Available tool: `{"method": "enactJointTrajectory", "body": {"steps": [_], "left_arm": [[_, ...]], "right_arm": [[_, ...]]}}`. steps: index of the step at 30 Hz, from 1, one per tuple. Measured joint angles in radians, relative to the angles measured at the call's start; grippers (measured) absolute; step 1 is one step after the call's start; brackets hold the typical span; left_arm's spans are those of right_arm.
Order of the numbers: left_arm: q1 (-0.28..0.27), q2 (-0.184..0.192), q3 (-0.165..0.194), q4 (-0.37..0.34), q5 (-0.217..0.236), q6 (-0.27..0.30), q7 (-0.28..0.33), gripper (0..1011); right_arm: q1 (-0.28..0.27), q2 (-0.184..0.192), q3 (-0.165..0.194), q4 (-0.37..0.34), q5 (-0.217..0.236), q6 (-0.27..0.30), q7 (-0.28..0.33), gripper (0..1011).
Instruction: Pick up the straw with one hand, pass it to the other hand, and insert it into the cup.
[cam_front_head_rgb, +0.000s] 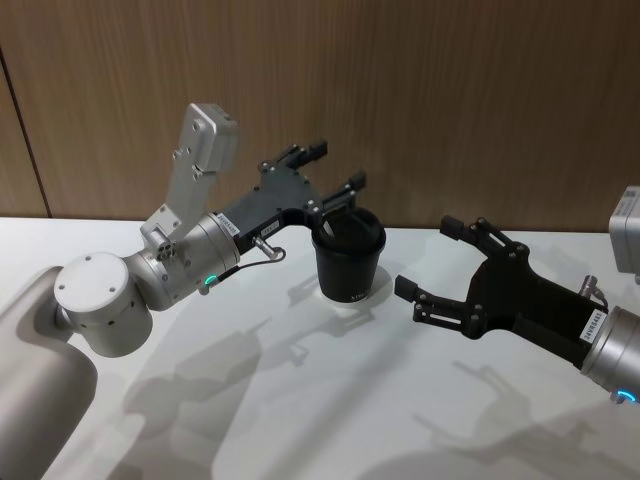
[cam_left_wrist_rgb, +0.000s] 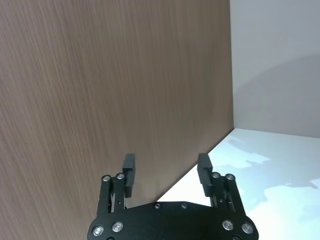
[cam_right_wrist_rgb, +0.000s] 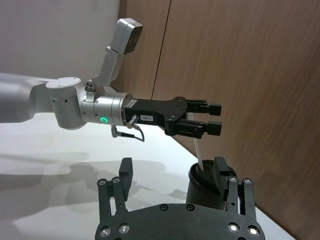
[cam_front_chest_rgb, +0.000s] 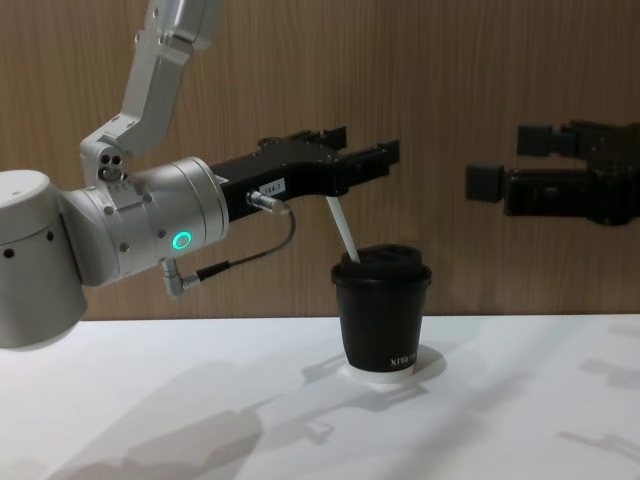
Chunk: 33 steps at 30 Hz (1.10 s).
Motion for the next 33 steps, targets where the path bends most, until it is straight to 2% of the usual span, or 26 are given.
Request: {"method": "enactJointTrajectory", "body": {"steps": [1, 2, 10, 20, 33], "left_arm": [[0.0, 0.0, 0.0, 0.0, 0.0, 0.0, 0.0, 749], [0.0, 0.0, 0.0, 0.0, 0.0, 0.0, 0.0, 811], [0.02, 0.005, -0.007, -0.024, -0.001, 0.0, 0.0, 1000], [0.079, 0.025, -0.025, -0.093, -0.018, -0.013, 0.005, 1003], [0.154, 0.037, -0.047, -0.169, -0.043, -0.068, 0.003, 1003]], "right_arm": [[0.0, 0.0, 0.0, 0.0, 0.0, 0.0, 0.0, 1001], [0.0, 0.0, 0.0, 0.0, 0.0, 0.0, 0.0, 1001], [0.002, -0.002, 0.001, -0.003, 0.005, 0.005, -0.006, 1001], [0.014, -0.028, 0.016, -0.044, 0.036, 0.064, -0.075, 1001], [0.036, -0.086, 0.035, -0.127, 0.076, 0.234, -0.242, 1001]]}}
